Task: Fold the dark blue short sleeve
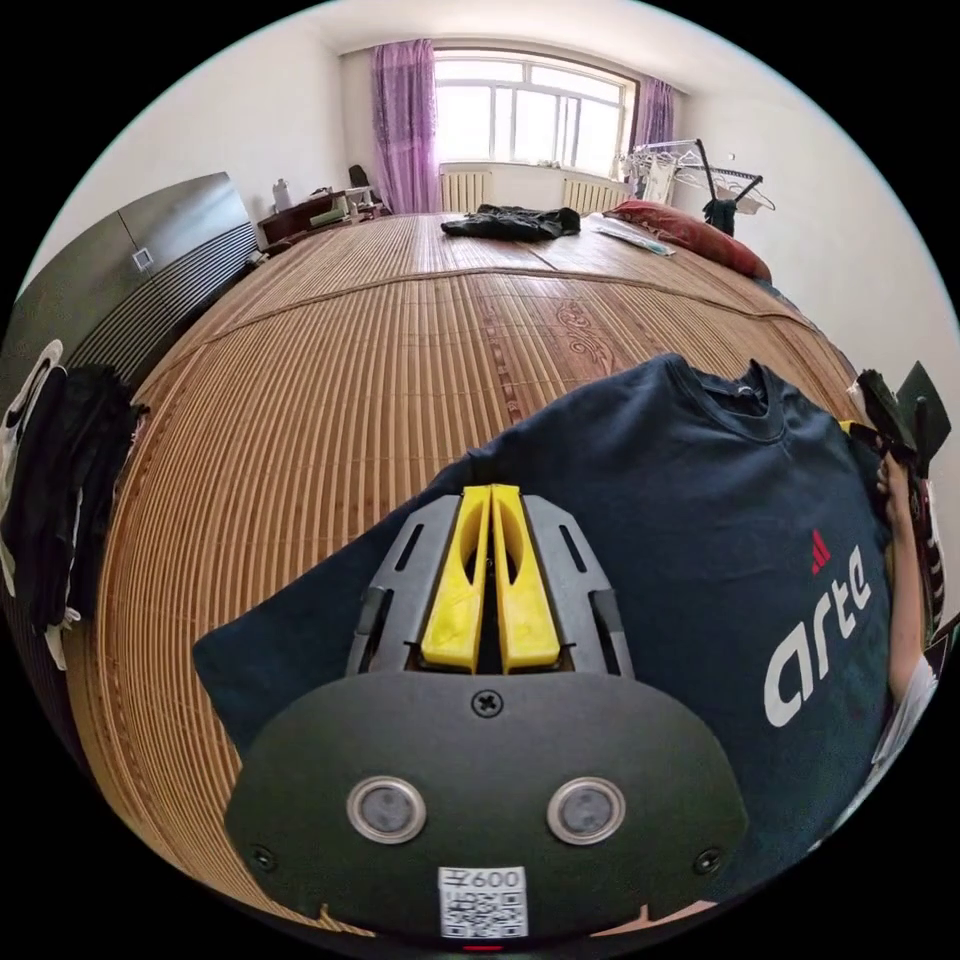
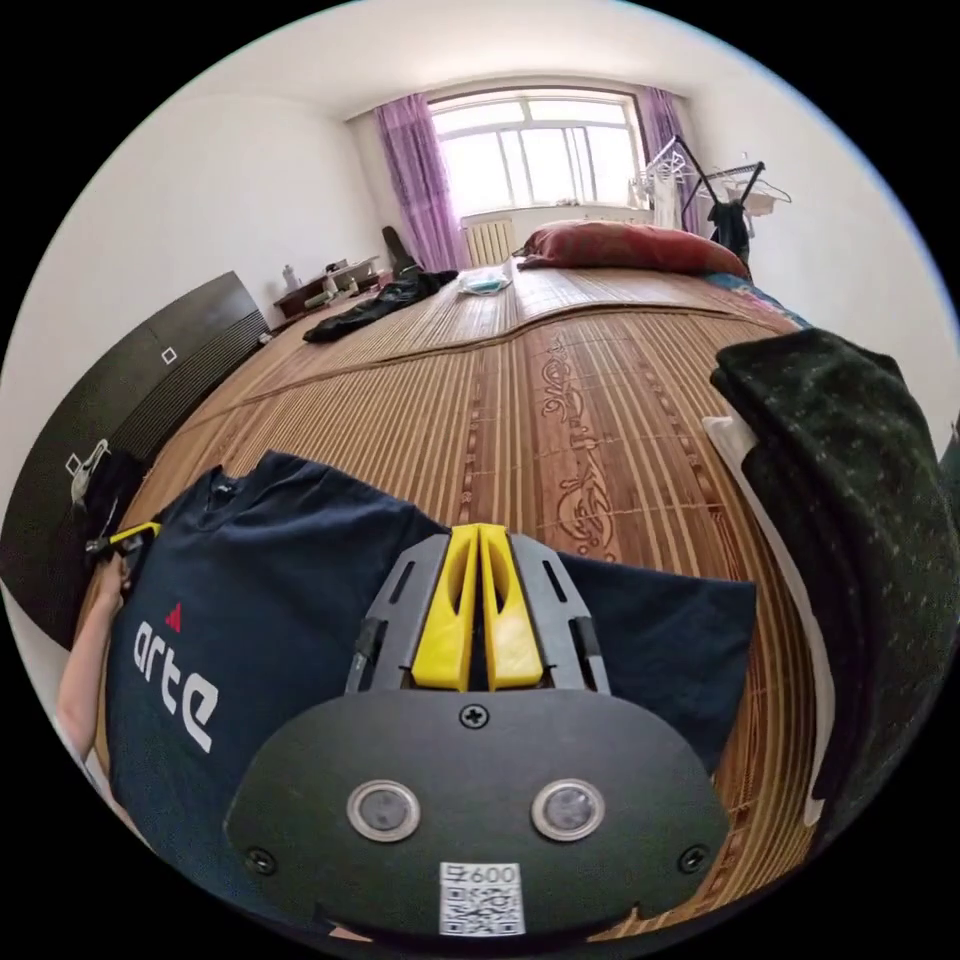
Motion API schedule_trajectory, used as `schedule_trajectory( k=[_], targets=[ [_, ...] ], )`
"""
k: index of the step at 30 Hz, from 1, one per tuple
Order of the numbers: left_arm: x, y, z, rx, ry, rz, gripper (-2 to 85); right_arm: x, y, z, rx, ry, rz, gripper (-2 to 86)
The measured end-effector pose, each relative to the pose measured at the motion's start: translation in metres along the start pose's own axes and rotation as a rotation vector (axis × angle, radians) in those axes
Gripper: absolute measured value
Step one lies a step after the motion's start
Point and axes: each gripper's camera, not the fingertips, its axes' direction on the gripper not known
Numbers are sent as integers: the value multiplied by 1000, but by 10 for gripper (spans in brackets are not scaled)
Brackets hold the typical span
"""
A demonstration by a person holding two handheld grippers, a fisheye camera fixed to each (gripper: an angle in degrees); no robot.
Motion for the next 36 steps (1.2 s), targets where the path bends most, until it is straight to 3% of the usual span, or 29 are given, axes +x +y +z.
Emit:
schedule_trajectory(
  k=[3, 5, 7, 9, 10, 11, 13, 15, 16, 18, 20, 22, 26, 36],
  targets=[
    [5, -6, -10, 1, -49, 20, 5, -49, -7, 0, -22, 82, -172, -9],
    [24, -9, -16, 3, -170, 64, 4, -72, -1, 1, 2, 76, -283, -9],
    [54, -19, -23, -3, -331, 155, 4, -72, -5, 11, -55, 125, -259, -9],
    [88, -34, -74, 269, -772, -25, 3, -65, -7, 7, -59, 187, -222, -9],
    [100, -41, -107, 444, -831, -177, 3, -56, -9, 6, -69, 257, -166, -9],
    [105, -46, -120, 506, -781, -211, 4, -48, -11, 1, -74, 249, -135, -9],
    [130, -75, -139, 557, -438, -82, 3, -38, -12, -14, -52, 144, -127, -9],
    [194, -131, -118, 401, 30, 228, 4, -28, -12, -34, 16, 21, -108, -9],
    [236, -158, -92, 211, 116, 348, 4, -25, -13, -46, 46, -81, -106, -9],
    [281, -183, -46, -3, 148, 407, 3, -27, -17, -61, 91, -210, -103, -9],
    [301, -197, -6, -84, 216, 382, 3, -41, -20, -73, 137, -234, -150, -9],
    [303, -211, 18, -17, 69, 282, 3, -47, -21, -65, 95, -127, -158, -8],
    [282, -240, 42, -45, 96, 208, 4, -23, -22, -8, -100, -62, -98, -9],
    [163, -264, 66, -10, 508, -6, 3, -30, -33, -15, -95, 48, -92, -9]
  ],
)
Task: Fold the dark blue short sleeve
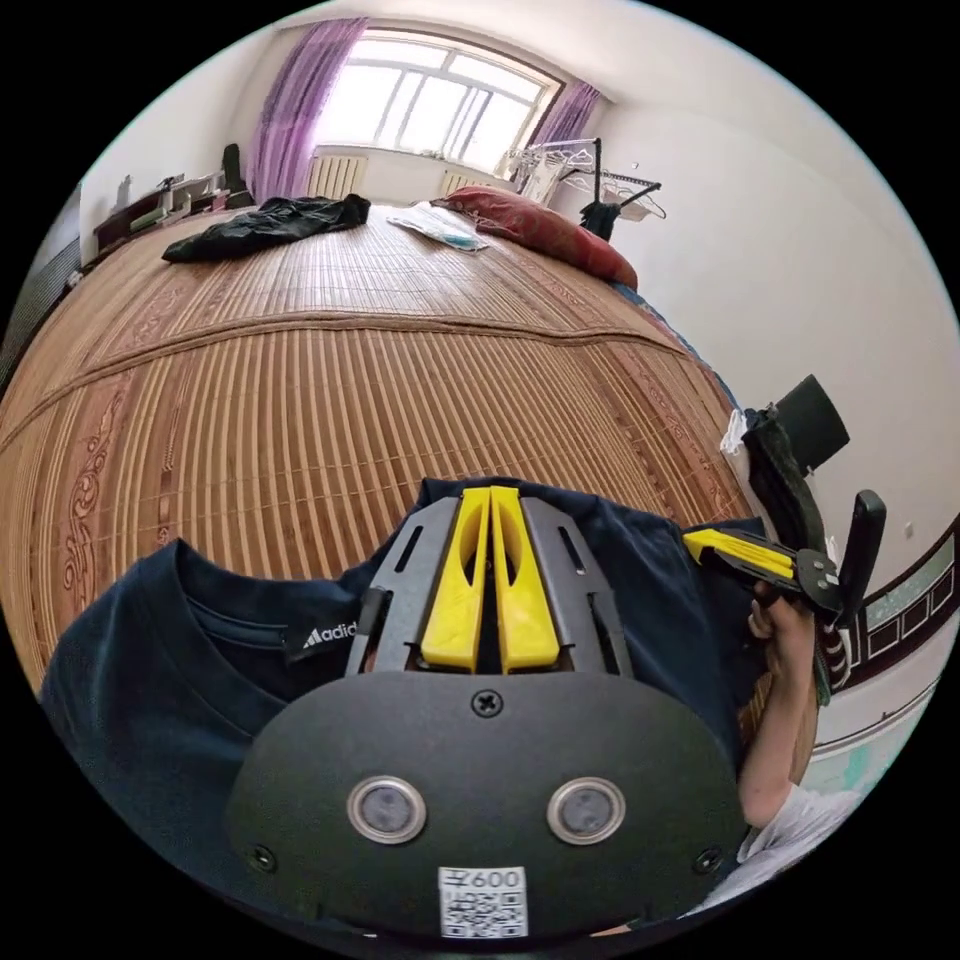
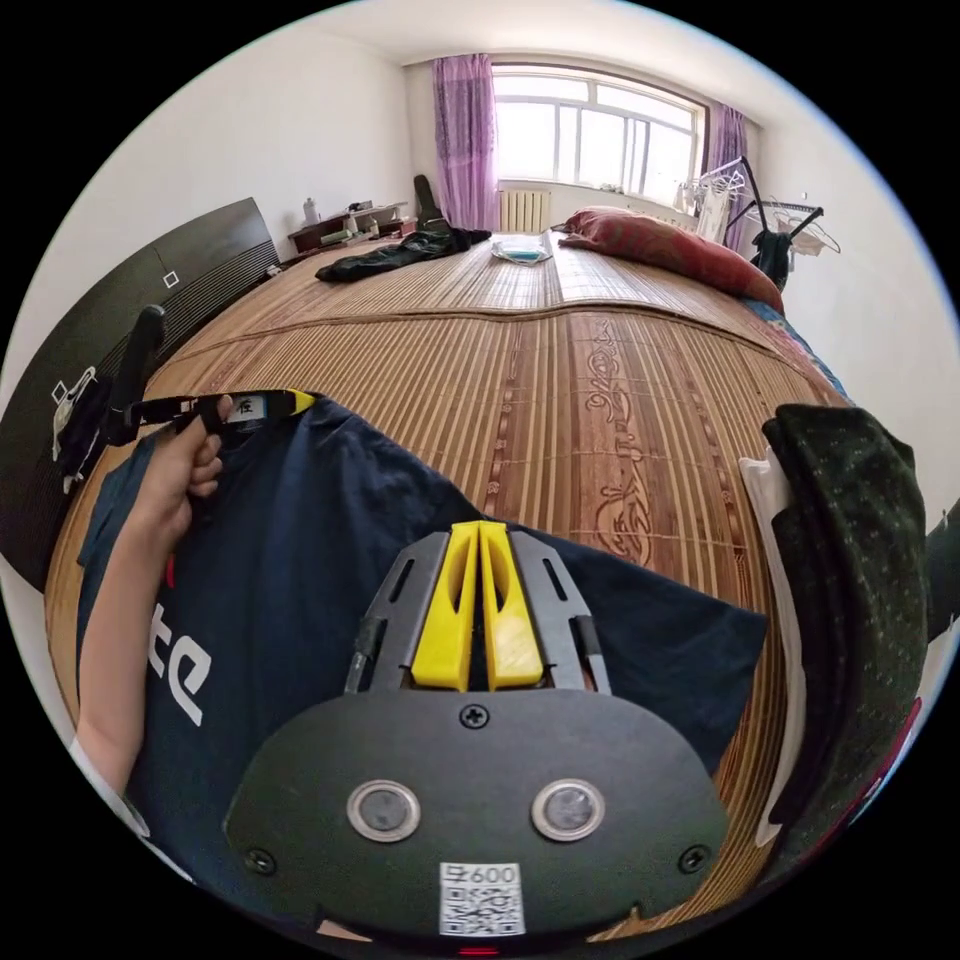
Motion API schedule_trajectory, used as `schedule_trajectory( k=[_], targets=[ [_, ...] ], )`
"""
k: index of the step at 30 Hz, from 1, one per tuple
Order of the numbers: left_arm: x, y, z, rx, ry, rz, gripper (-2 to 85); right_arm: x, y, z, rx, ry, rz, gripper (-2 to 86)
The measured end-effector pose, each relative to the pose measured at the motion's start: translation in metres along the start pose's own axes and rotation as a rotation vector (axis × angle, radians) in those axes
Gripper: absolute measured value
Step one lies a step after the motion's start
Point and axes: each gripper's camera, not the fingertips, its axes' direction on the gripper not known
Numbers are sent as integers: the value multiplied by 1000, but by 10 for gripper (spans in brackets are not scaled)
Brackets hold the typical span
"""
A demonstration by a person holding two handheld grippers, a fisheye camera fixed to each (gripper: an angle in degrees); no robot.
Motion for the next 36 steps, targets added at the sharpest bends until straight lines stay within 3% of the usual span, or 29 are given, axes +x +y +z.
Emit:
schedule_trajectory(
  k=[3, 5, 7, 10, 14, 15, 16, 18, 21, 27, 31, 33, 36],
  targets=[
    [-59, 5, -14, 74, 238, -158, 1, -11, -4, 0, -10, 26, -43, -9],
    [-81, 10, -22, 124, 288, -234, 1, -26, -8, -7, -22, 118, -73, -9],
    [-78, 6, -32, 152, 235, -223, 1, -46, -11, -21, -4, 63, -138, -9],
    [-33, -13, -47, 148, 73, -31, 1, -67, -18, -41, 73, -174, -177, -9],
    [13, -28, -48, 95, 54, 183, 1, -73, -7, 5, 26, 67, -191, -9],
    [18, -34, -39, 44, 118, 199, 1, -71, -4, 9, 39, 55, -197, -9],
    [19, -43, -22, -71, 73, 190, 0, -63, -3, 4, 59, 22, -174, -9],
    [21, -50, -8, -134, 10, 213, 0, -48, -4, 2, 48, -20, -128, -9],
    [18, -53, -25, -47, -90, 166, 0, -35, -4, -1, 34, 11, -89, -9],
    [40, -62, -25, -70, -184, 240, 1, -30, -2, 0, 35, 67, -71, -9],
    [39, -64, -32, -50, -173, 242, 1, -7, 2, -2, 45, -21, -5, -9],
    [52, -63, -48, 1, -66, 364, 1, -6, 3, -3, 46, -18, -4, -9],
    [64, -73, -46, -172, 94, 392, 2, -14, 5, 0, 42, 32, -34, -9]
  ],
)
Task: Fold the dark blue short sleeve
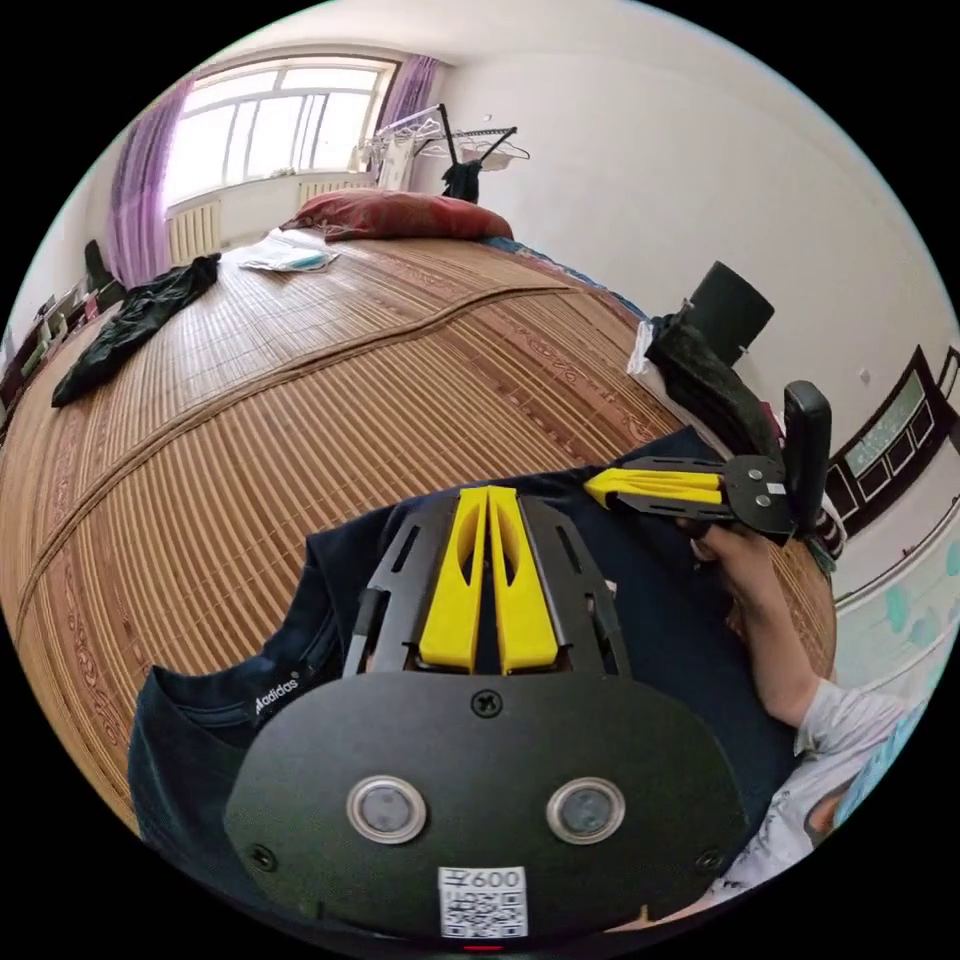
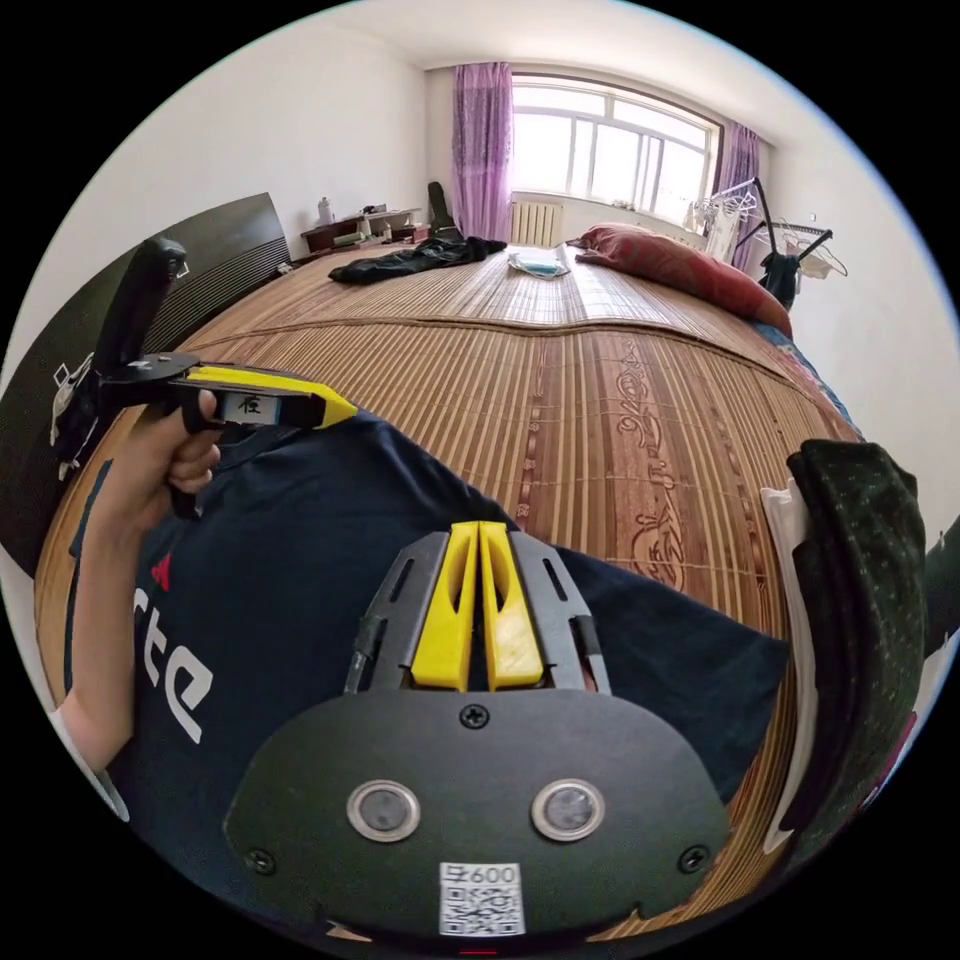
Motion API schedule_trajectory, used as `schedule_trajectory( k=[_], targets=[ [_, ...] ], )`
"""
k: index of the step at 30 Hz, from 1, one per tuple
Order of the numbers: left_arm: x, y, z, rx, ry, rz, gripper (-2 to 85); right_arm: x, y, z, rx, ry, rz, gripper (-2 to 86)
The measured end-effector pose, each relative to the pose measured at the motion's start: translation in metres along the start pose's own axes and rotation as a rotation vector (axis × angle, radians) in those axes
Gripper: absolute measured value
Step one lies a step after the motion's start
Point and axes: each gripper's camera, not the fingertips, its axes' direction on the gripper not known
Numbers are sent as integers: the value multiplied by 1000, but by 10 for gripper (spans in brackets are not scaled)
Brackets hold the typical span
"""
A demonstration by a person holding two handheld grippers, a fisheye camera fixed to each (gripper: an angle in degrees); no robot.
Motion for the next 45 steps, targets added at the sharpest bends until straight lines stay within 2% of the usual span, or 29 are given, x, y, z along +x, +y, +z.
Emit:
schedule_trajectory(
  k=[2, 3, 6, 10, 12, 14, 16, 17, 19, 21, 24, 30, 35, 40, 42, 43, 45],
  targets=[
    [4, -4, 12, -77, -32, 22, 2, -6, 2, 1, 1, 36, -22, -9],
    [0, -3, 21, -86, -148, -20, 3, -6, 2, 1, 2, 38, -24, -8],
    [-17, 2, 16, -13, -83, -95, 3, 4, 5, 1, 4, 12, -6, -9],
    [-31, 25, -21, 171, -311, -269, 1, 29, 9, 1, 8, -79, 55, -9],
    [-32, 32, -35, 219, -352, -284, 1, 35, 11, 1, 9, -99, 69, -9],
    [-31, 33, -45, 258, -247, -226, 1, 34, 13, 1, 7, -87, 63, -9],
    [-35, 19, -38, 119, -70, -198, 0, 31, 14, 1, 6, -64, 49, -9],
    [-35, 15, -32, 61, -48, -180, 0, 29, 14, 1, 5, -52, 41, -9],
    [-34, 12, -12, -62, -165, -183, 1, 28, 15, 1, 4, -45, 35, -9],
    [-34, 18, -7, 17, -194, -198, 1, 29, 16, 1, 4, -48, 37, -9],
    [-29, 17, -5, 17, -224, -188, 2, 36, 18, 0, 7, -76, 54, -9],
    [-50, 31, -6, 65, -88, -258, 2, 68, 28, -5, 39, -194, 196, -8],
    [-41, 36, -2, 63, -107, -251, 2, 95, 42, -22, 80, -140, 354, -8],
    [-20, 38, 7, 42, -177, -223, 3, 52, 31, -54, 164, -68, 223, -8],
    [-18, 41, 9, 45, -170, -226, 3, 26, 17, -38, 31, 3, 106, -9],
    [-15, 44, 10, 48, -168, -223, 3, 11, 18, -17, -72, 174, 18, -9],
    [-3, 44, 14, 41, -211, -200, 2, 8, 15, -26, -67, 190, 24, -9]
  ],
)
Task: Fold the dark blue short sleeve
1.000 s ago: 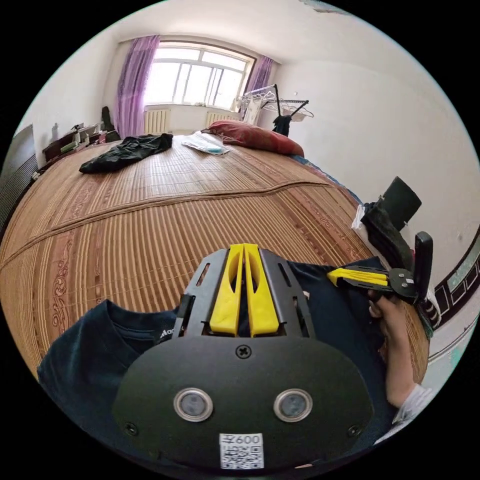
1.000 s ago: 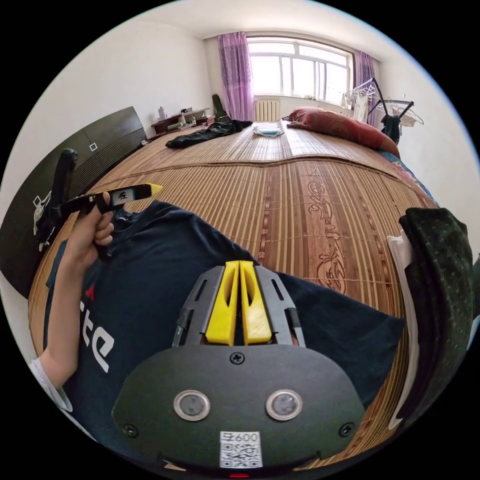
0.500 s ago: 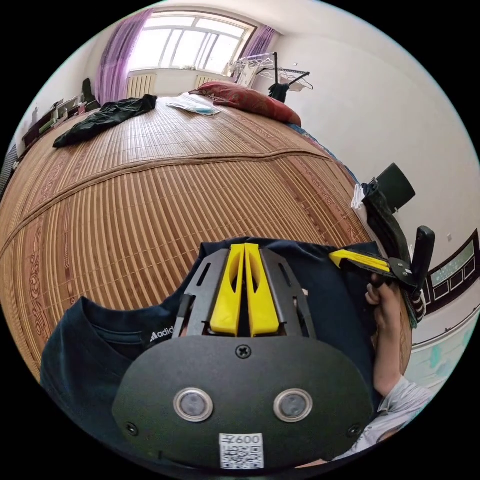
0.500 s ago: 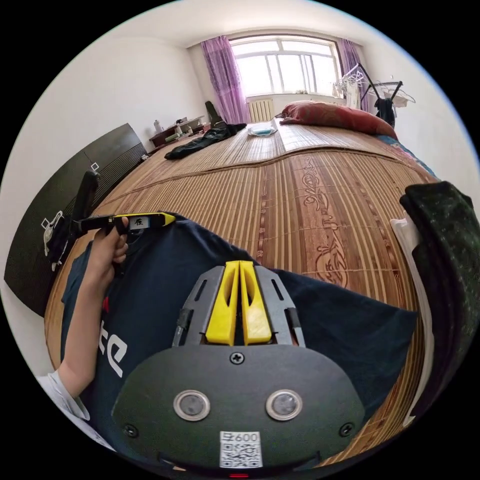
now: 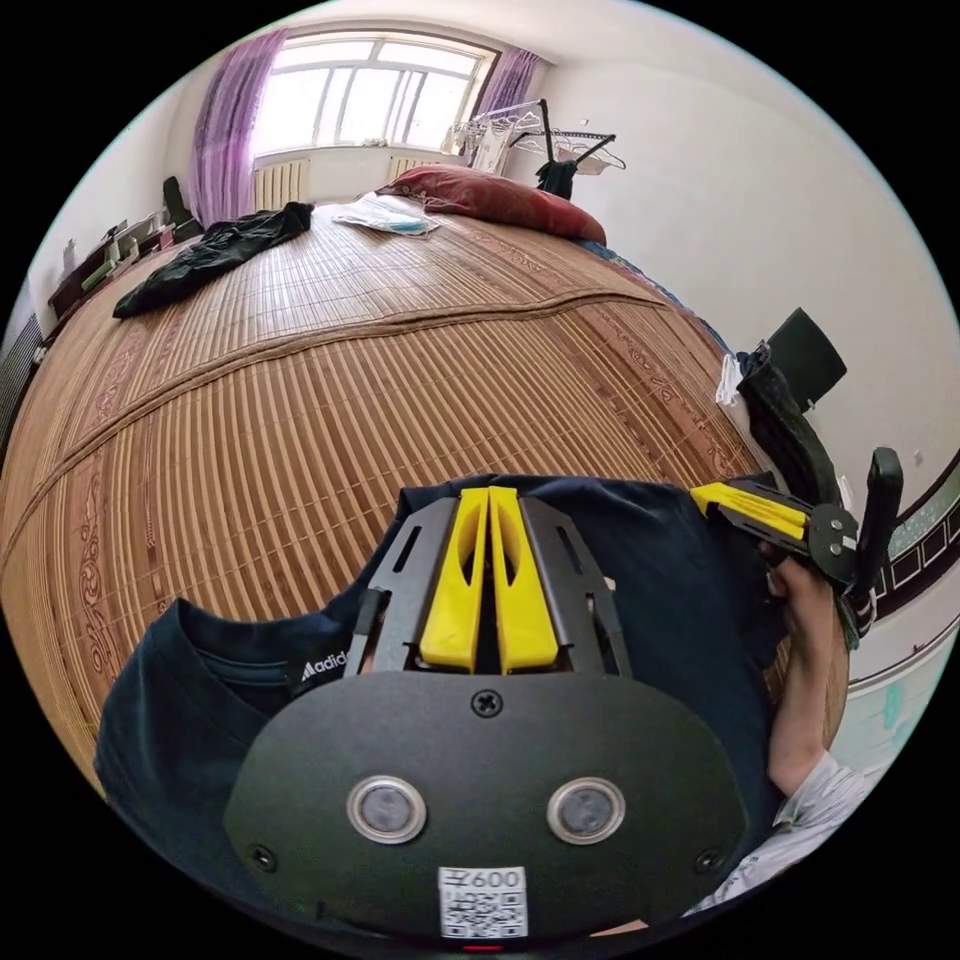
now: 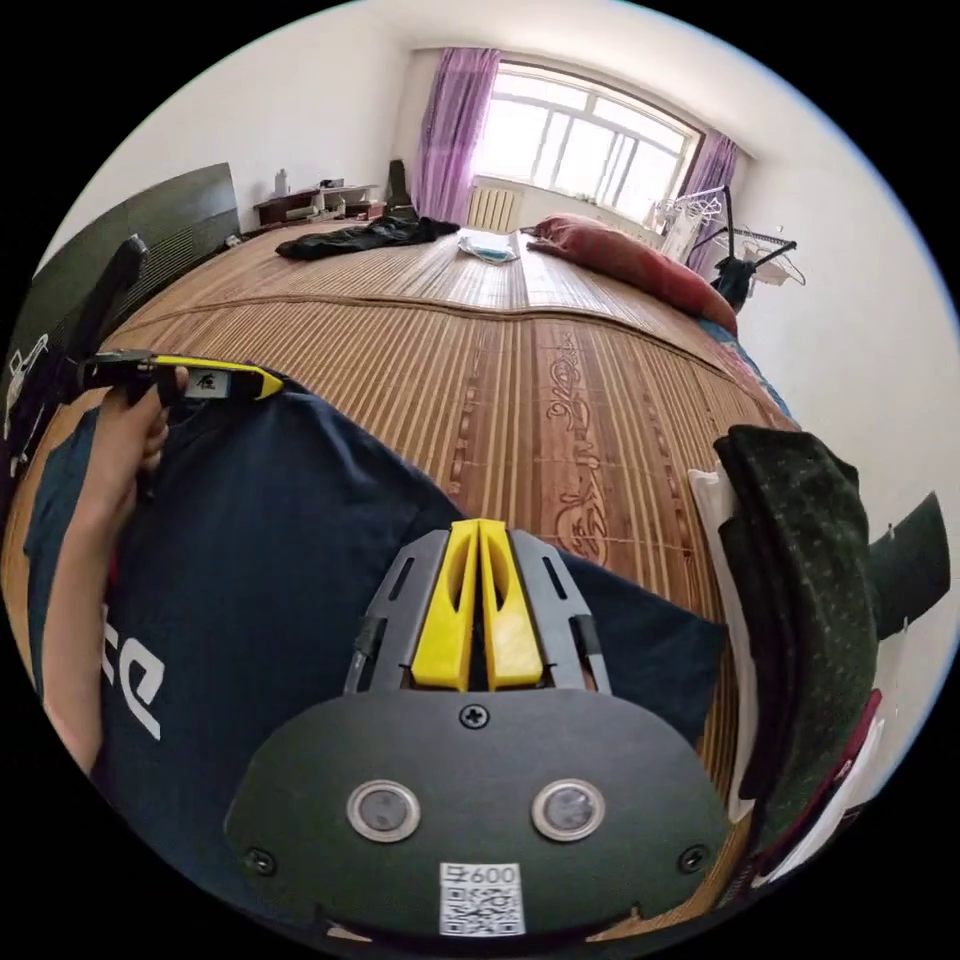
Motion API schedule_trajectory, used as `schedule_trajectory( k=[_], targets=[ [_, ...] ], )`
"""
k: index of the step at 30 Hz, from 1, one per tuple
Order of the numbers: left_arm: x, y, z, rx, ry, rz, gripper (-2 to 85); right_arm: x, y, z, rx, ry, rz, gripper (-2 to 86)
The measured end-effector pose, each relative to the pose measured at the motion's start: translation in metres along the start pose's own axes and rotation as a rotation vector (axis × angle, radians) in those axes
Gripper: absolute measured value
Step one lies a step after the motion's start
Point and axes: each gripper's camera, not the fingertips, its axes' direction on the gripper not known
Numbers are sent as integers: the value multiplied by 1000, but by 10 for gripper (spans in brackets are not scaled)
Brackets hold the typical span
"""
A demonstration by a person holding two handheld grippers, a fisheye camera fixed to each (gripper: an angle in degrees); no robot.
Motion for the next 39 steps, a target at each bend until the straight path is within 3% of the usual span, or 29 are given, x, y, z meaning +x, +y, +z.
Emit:
schedule_trajectory(
  k=[2, 6, 8, 9, 11, 13, 16, 18, 19, 22, 23, 26, 28, 29, 31, 32, 33, 34, 35, 36, 37, 38, 39],
  targets=[
    [18, 2, 3, -4, -76, 45, 2, 5, 7, -16, -21, 79, -65, -9],
    [50, 13, 11, -6, -193, 109, 1, 70, 24, -46, -13, 22, 183, -9],
    [52, 18, 13, -5, -185, 104, 2, 98, 49, -54, -64, 333, 268, -8],
    [51, 21, 14, -4, -168, 96, 2, 102, 52, -57, -46, 276, 272, -8],
    [51, 26, 17, -4, -147, 85, 2, 113, 58, -87, 140, -78, 344, -8],
    [58, 34, 21, -2, -156, 91, 2, 97, 51, -97, 196, -193, 290, -8],
    [69, 42, 26, -3, -192, 108, 1, 65, 36, -51, -89, 75, 151, -8],
    [75, 51, 31, -3, -200, 113, 1, 69, 41, -58, -29, 77, 186, -8],
    [74, 55, 31, 0, -179, 103, 1, 78, 39, -63, -90, 114, 233, -8],
    [65, 72, 21, 67, -106, 49, 2, 71, 47, -97, -29, 336, 205, -8],
    [63, 78, 15, 110, -108, 21, 2, 70, 48, -116, 41, 232, 207, -8],
    [65, 111, -40, 352, -205, -63, 3, 57, 41, -143, 177, -143, 139, -8],
    [72, 149, -98, 618, -191, -114, 3, 35, 32, -144, 210, -258, 46, -9],
    [76, 163, -115, 715, -162, -119, 3, 20, 24, -139, 203, -282, -2, -9],
    [102, 234, -182, 1133, -99, -98, 3, -2, 12, -126, 161, -276, -65, -9],
    [114, 255, -197, 1242, -124, -72, 3, -14, 7, -112, 116, -256, -102, -9],
    [146, 298, -219, 1471, -261, 9, 3, -20, 4, -105, 94, -241, -118, -9],
    [163, 315, -223, 1569, -365, 70, 3, -30, 0, -88, 51, -204, -133, -9],
    [193, 335, -218, 1719, -591, 183, 3, -39, -4, -71, -3, -170, -146, -9],
    [204, 325, -213, 1668, -717, 235, 4, -44, -5, -62, -29, -157, -157, -9],
    [200, 290, -210, 1356, -722, 398, 4, -54, -8, -48, -65, -137, -177, -9],
    [193, 268, -204, 1160, -689, 468, 4, -64, -10, -38, -78, -131, -202, -9],
    [166, 222, -180, 731, -599, 497, 5, -69, -10, -34, -81, -132, -215, -9]
  ],
)
